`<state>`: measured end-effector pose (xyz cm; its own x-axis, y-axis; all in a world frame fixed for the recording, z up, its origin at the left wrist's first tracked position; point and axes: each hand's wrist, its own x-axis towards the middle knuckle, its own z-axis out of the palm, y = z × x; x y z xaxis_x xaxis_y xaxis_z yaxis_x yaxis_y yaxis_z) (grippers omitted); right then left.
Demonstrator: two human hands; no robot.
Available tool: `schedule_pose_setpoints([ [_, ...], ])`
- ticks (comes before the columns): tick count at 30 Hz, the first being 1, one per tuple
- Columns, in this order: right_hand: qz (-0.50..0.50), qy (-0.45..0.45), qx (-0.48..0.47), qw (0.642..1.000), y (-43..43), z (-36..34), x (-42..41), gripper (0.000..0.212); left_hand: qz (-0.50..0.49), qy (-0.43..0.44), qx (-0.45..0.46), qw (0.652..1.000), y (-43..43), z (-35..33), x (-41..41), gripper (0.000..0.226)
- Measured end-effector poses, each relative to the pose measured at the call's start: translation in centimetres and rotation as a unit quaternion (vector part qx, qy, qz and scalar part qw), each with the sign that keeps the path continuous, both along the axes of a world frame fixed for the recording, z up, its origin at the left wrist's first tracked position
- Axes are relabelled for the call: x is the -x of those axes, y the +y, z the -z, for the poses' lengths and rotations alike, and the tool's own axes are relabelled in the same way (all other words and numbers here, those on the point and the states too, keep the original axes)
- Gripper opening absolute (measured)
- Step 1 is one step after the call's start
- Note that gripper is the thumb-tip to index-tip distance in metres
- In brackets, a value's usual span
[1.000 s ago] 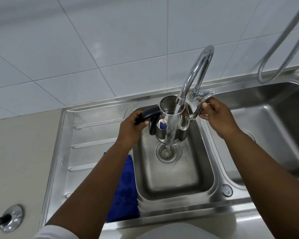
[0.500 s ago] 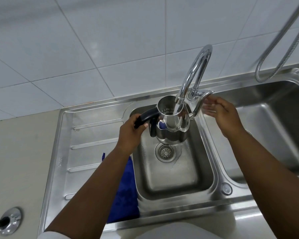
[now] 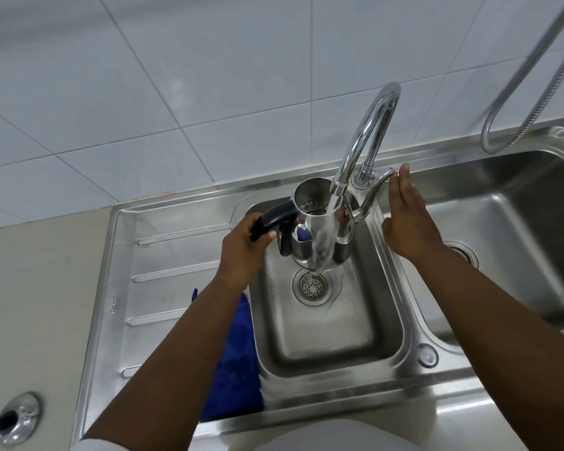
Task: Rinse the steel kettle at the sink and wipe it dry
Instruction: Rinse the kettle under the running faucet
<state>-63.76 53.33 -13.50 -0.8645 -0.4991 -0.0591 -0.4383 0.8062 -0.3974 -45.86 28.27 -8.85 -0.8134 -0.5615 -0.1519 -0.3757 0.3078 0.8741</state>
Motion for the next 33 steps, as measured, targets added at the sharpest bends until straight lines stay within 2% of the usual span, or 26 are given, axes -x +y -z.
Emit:
schedule_pose_setpoints([
  [10,0.004,-0.037,-0.041,0.998,-0.5,-1.9,4.0,0.094,0.015,-0.011,0.009,1.000,0.3,-0.1,0.2,0.025],
  [16,-0.024,-0.059,-0.013,0.998,-0.5,-3.2,4.9,0.090,0.017,-0.006,0.000,1.000,0.2,-0.3,0.1,0.024],
  [19,0.006,-0.017,0.055,0.998,-0.4,-4.0,3.8,0.078,0.017,-0.001,0.003,1.000,0.1,-0.1,0.0,0.025],
  [21,0.054,-0.010,0.144,0.988,-0.4,-4.0,2.6,0.064,0.009,0.003,-0.005,1.000,0.0,0.0,0.0,0.025],
  [24,0.117,-0.165,0.283,0.937,-1.0,-4.4,0.3,0.038,0.008,0.000,-0.008,1.000,-0.1,0.1,0.0,0.025],
  [26,0.101,-0.247,0.349,0.898,-1.3,-4.0,-1.0,0.034,0.010,-0.006,-0.003,1.000,-0.2,0.3,-0.2,0.025],
  [28,0.102,-0.263,0.387,0.878,-1.4,-3.6,-1.8,0.033,0.011,-0.008,-0.001,1.000,-0.3,0.4,-0.4,0.026],
  [33,0.115,-0.276,0.409,0.862,-1.2,-3.2,-3.2,0.033,0.016,-0.006,-0.011,1.000,-0.5,0.7,-1.4,0.025],
])
